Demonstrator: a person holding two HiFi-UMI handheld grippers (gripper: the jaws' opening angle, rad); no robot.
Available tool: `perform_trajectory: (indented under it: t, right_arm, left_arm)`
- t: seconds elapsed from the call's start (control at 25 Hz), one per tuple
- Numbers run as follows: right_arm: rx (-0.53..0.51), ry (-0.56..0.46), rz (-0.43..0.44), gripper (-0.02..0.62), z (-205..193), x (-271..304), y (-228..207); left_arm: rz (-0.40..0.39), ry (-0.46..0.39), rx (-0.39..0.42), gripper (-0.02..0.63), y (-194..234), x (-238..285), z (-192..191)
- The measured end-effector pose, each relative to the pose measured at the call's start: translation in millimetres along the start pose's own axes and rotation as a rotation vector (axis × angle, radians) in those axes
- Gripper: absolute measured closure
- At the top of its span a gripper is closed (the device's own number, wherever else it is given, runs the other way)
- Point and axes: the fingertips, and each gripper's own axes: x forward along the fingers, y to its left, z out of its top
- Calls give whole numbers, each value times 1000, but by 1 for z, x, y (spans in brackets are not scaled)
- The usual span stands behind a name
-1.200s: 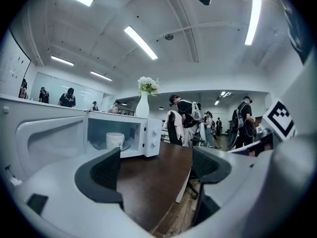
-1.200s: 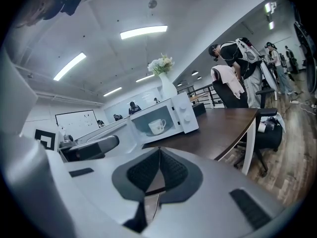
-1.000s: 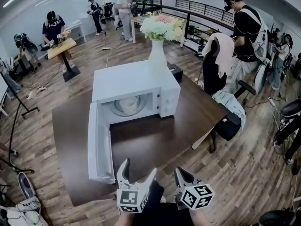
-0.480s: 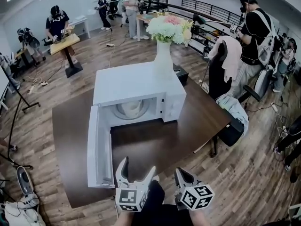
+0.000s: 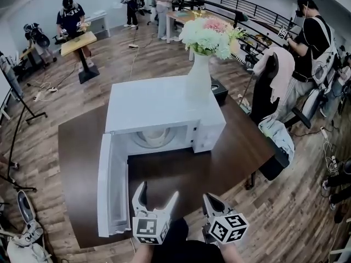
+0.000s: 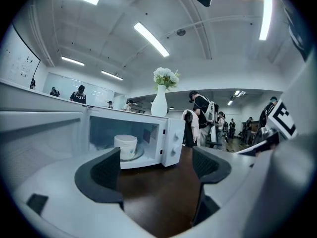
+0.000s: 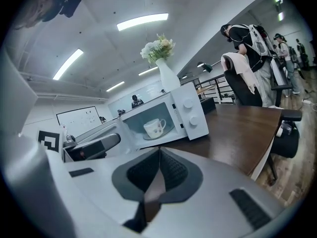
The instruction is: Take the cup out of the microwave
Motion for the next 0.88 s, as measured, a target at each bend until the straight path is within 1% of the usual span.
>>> perform_trajectory:
  t: [0.16, 0.32, 0.52, 0.72, 0.88]
  right_arm:
    - [-5, 21, 11, 601, 7, 27, -12]
    - [-18, 39, 29, 601, 12, 52, -22]
    - [-33, 66, 59, 601, 22, 82, -15]
    - [-54, 85, 90, 601, 33, 109, -12]
    - [-68, 108, 115, 600, 37, 128, -8]
  left_arm:
    - [20, 8, -18, 166, 14, 26, -6]
    - [35, 9, -19, 166, 25, 53, -10]
    - [52, 20, -29, 166, 49, 78, -9]
    - [36, 22, -62, 166, 64, 103, -11]
    - [41, 34, -74, 166, 78, 120, -14]
